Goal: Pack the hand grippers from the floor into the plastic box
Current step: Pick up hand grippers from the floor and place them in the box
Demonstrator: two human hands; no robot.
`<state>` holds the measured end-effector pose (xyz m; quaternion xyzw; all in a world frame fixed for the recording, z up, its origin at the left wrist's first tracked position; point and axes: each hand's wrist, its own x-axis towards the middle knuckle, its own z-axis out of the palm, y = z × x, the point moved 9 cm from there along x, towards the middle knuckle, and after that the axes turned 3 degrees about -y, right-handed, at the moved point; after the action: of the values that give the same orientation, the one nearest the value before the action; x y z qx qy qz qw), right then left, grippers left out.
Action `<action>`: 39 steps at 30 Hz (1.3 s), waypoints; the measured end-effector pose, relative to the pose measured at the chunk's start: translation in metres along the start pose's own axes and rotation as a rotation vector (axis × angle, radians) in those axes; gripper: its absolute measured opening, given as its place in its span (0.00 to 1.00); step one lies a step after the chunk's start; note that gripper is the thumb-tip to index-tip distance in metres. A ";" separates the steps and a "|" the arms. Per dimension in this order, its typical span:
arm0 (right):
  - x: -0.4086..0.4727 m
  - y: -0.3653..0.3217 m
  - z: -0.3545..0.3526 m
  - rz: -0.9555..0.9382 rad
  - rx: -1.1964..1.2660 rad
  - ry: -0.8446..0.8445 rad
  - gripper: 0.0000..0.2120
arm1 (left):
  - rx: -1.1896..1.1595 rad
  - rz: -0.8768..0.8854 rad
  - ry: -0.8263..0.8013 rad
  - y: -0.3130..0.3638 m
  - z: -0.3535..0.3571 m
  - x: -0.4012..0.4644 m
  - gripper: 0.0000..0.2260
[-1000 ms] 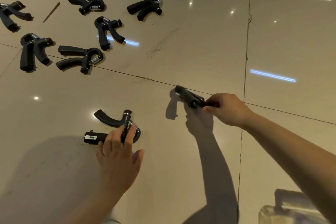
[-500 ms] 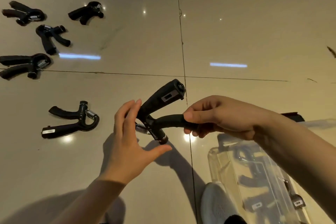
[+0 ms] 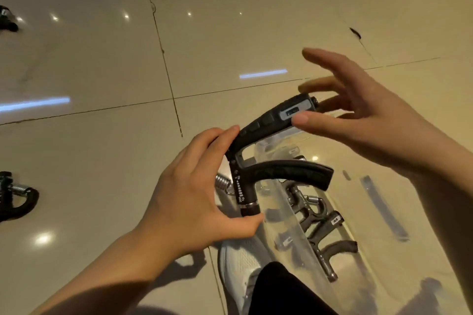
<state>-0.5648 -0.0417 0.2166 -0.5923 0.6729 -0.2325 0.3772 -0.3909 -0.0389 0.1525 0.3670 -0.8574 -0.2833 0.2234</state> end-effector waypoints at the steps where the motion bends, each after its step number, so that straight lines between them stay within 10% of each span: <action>1: -0.003 -0.005 -0.001 -0.049 -0.133 -0.018 0.35 | 0.012 0.019 -0.007 0.007 0.001 0.004 0.45; 13: -0.004 0.034 -0.011 -0.166 -0.869 -0.050 0.14 | 0.211 0.183 -0.113 0.047 0.054 0.038 0.46; 24: -0.056 0.100 -0.020 -0.013 -0.982 -0.154 0.13 | 0.263 0.286 -0.391 0.063 0.139 0.038 0.46; 39: -0.056 0.137 -0.002 0.064 -0.943 -0.178 0.11 | 0.310 0.213 -0.337 0.067 0.146 0.035 0.50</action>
<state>-0.6505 0.0386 0.1266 -0.6955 0.6879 0.1616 0.1306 -0.5331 0.0195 0.0940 0.2519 -0.9496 -0.1805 0.0469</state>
